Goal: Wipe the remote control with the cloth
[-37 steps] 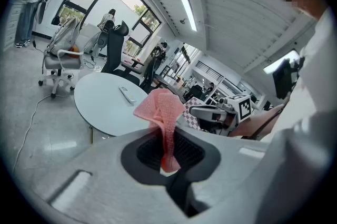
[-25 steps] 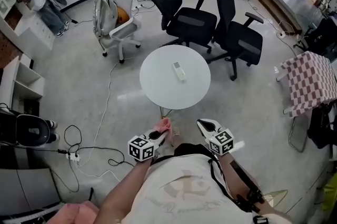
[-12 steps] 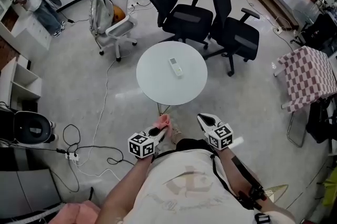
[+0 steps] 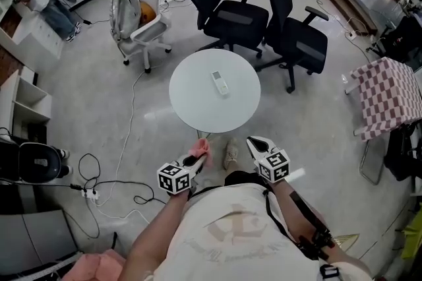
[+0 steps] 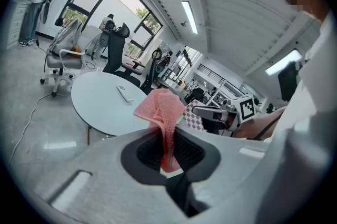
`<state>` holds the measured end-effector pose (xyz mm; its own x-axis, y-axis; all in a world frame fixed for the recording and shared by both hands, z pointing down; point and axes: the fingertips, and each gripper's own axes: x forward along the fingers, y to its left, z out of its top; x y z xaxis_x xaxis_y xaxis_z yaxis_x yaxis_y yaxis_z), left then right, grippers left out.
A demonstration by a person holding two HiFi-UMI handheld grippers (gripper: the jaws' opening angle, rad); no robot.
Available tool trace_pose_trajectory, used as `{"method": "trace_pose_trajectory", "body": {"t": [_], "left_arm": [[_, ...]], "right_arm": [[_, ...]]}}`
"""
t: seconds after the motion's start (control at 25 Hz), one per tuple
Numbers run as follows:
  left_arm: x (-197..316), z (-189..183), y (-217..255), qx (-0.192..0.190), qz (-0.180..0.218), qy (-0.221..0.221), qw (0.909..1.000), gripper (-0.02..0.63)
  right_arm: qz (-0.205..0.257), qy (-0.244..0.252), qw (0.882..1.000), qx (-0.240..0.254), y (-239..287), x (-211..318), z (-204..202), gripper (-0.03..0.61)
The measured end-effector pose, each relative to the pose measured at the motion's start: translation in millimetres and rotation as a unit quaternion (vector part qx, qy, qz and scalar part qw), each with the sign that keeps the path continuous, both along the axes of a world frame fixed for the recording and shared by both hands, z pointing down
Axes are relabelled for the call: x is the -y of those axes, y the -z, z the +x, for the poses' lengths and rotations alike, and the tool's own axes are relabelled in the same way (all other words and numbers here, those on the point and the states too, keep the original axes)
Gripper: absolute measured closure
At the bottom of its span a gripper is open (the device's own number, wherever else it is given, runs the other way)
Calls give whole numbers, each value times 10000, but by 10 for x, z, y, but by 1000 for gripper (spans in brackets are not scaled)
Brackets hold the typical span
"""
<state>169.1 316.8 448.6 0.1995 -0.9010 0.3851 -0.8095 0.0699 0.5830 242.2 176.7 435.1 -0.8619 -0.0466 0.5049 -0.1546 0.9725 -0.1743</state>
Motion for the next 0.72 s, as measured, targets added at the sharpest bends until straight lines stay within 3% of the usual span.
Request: {"method": "trace_pose_trajectory", "body": {"t": [0.36,0.72], "left_arm": [[570,-333,-147,-76,-189,43,9998,592],[1192,-951,-256,27,-481,139,9987,592]], "right_arm": [[-111,238,9993,-278,-261,546,-358,572],[-156,546,9970,-530,-467,1207,-1138,572]]}}
